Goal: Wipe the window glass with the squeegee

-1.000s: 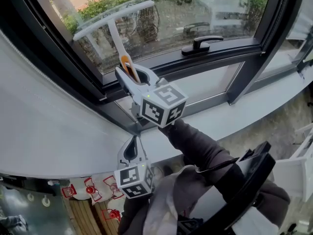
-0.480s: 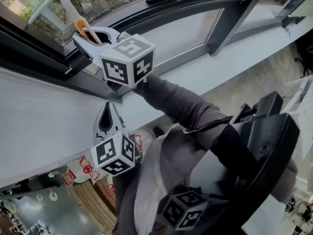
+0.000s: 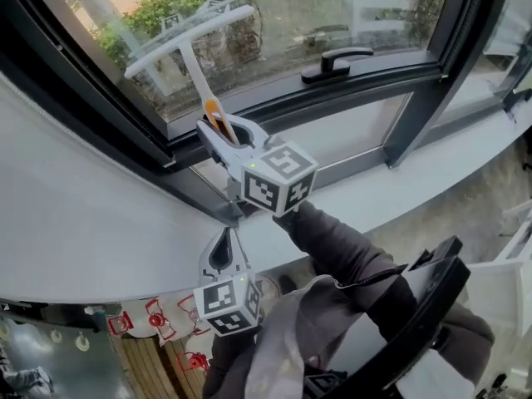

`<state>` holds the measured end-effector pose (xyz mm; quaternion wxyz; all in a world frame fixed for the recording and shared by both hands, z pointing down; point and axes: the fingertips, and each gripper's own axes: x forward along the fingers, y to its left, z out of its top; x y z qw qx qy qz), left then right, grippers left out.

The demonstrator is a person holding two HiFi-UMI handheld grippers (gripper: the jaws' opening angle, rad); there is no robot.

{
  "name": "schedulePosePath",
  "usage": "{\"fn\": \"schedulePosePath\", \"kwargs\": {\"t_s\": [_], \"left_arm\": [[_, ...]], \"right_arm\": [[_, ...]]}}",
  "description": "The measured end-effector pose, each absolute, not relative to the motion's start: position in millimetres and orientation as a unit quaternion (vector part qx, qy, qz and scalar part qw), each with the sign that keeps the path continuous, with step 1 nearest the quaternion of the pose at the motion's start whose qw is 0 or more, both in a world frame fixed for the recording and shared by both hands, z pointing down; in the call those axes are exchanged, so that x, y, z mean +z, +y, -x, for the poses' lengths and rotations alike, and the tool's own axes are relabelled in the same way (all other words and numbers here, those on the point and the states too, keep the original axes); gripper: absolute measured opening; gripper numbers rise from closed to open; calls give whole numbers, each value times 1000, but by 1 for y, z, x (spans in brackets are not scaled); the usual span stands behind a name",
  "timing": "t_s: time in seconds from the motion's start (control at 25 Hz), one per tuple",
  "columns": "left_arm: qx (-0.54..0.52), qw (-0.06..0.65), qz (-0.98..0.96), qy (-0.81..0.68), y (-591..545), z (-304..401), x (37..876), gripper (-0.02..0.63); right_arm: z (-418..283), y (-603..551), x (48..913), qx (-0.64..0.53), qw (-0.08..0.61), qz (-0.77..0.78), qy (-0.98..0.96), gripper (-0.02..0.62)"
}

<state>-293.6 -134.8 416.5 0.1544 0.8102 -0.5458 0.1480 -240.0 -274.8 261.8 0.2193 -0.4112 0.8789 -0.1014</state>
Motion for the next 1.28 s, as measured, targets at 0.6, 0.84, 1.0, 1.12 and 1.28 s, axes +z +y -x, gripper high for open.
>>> {"fn": "schedulePosePath", "kwargs": {"t_s": [0.6,0.84,1.0,1.12,1.28], "left_arm": [[150,151,-812,-543,-135,292,414,0],[153,157,-813,-540,-133,291,418,0],[156,157,-812,-540,-131,290,419,0],[155,155,-812,-541,-130,292,419,0],[158,161,-809,-543,-129,293,421,0]], "right_arm": [[241,-274,278,-121,213,411,878,48],[242,-273,285,-131,210,406,880,44],[246,-272,293,-144,207,398,882,37],[248,-271,299,-152,205,395,882,34],[248,-271,302,-153,202,395,883,29]]}}
